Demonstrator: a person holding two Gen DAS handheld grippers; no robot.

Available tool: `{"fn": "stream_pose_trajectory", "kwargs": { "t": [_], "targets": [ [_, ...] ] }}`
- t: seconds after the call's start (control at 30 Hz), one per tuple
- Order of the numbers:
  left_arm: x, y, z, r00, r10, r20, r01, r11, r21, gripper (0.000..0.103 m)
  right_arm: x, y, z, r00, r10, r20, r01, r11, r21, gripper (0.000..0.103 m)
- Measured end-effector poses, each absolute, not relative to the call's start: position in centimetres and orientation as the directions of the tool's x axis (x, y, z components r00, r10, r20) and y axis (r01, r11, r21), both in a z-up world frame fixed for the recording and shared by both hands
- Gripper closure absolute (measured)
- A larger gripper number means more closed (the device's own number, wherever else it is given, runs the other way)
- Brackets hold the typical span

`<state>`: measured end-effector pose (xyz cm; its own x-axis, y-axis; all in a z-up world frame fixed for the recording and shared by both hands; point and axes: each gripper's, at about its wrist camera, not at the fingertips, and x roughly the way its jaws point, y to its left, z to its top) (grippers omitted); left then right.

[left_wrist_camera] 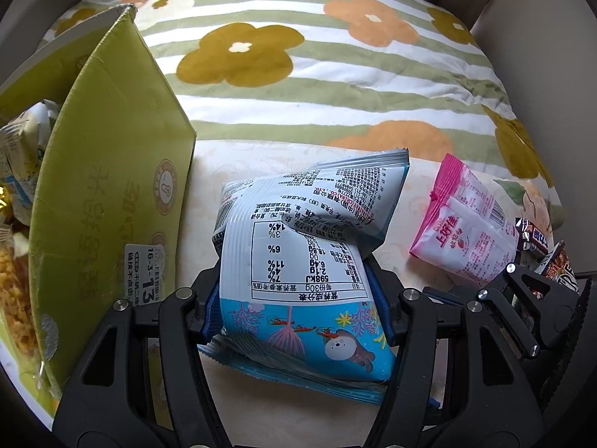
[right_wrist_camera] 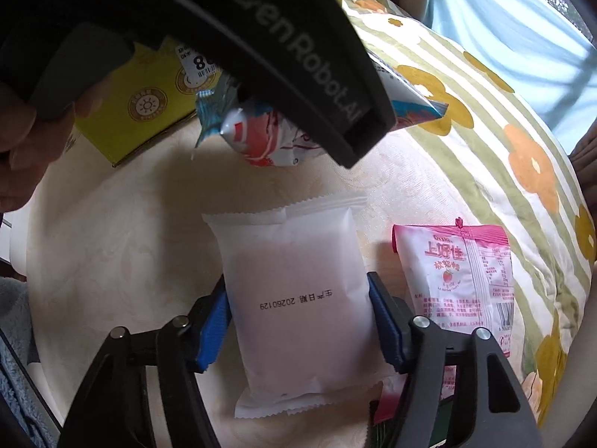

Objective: Organize snacks
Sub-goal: 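Grasp the blue-white snack bag with the left tool while the right tool grasps the white pastry pack, then carry both packs over the yellow box and open both tools to drop them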

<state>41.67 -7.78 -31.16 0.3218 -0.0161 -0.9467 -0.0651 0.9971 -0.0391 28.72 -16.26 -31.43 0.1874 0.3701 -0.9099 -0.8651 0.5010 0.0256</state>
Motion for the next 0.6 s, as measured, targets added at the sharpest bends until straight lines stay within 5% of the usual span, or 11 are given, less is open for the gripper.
{"fn": "stream_pose_trajectory", "kwargs": {
  "t": [0.6],
  "targets": [
    [37.2,-8.3,-19.1,0.516,-0.062,-0.855,-0.028,0.996,-0.09,0.044,26.4,-21.2,-21.1,0.375,0.385,-0.843,-0.71,0.704,0.006,0.041]
  ]
}}
